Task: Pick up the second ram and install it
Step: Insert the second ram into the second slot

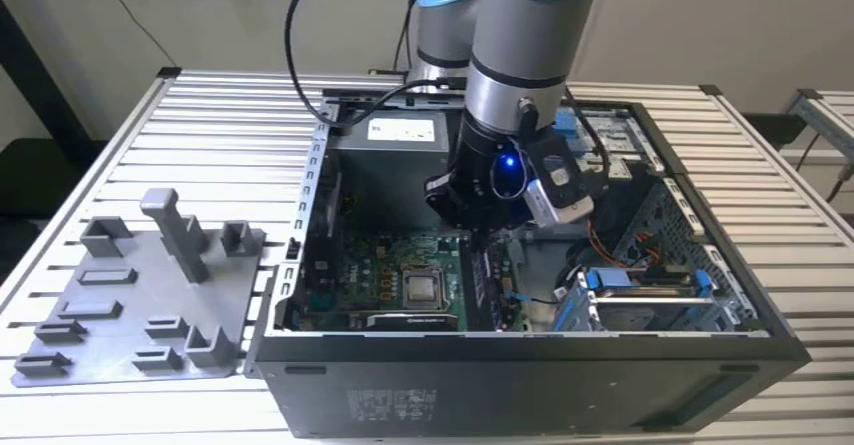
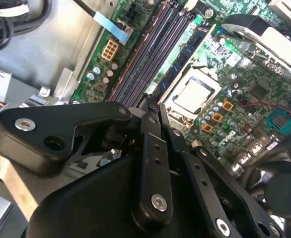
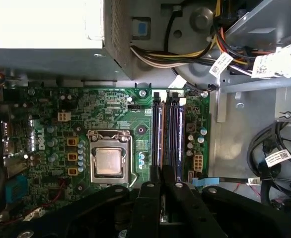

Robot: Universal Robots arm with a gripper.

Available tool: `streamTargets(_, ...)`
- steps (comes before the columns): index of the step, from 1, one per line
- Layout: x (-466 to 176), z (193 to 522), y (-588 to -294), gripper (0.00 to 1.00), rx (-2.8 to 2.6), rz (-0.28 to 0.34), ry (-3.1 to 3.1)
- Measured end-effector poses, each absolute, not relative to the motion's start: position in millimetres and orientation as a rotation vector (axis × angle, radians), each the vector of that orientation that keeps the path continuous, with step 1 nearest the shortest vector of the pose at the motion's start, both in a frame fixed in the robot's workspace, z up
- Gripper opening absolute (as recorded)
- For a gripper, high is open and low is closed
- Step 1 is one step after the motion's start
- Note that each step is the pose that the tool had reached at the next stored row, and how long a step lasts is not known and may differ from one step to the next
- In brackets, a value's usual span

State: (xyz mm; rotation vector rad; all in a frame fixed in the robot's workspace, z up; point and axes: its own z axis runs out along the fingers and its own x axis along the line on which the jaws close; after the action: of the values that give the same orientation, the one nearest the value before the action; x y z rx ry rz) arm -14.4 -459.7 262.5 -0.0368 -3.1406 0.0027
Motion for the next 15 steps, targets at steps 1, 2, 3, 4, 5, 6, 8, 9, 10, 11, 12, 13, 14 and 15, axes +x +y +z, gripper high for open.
streamTargets(1,-14.6,260.7,-459.7,0.14,-0.039,0.003,-3.141)
streamTargets(2,-14.8,258.9,-459.7,0.14,-0.045,0.003,-3.141)
streamTargets(3,-14.8,257.1,-459.7,0.14,-0.052,0.003,-3.140)
streamTargets(4,-14.8,255.2,-459.8,0.14,-0.061,0.003,-3.140)
streamTargets(5,-14.8,253.5,-459.9,0.14,-0.072,0.003,-3.140)
streamTargets(6,-14.9,251.6,-460.1,0.14,-0.083,0.003,-3.140)
streamTargets(8,-14.9,248.1,-461.0,0.14,-0.110,0.003,-3.139)
streamTargets(9,-14.9,246.9,-461.1,0.14,-0.121,0.003,-3.138)
streamTargets(10,-14.9,246.6,-461.2,0.14,-0.124,0.003,-3.138)
streamTargets(11,-14.9,246.6,-461.2,0.14,-0.124,0.003,-3.138)
streamTargets(12,-14.9,246.7,-461.2,0.14,-0.124,0.003,-3.138)
streamTargets(13,-14.8,246.6,-461.2,0.14,-0.125,0.003,-3.138)
streamTargets(14,-14.7,246.6,-461.1,0.14,-0.125,0.003,-3.138)
streamTargets(15,-14.7,245.8,-461.1,0.14,-0.125,0.002,-3.138)
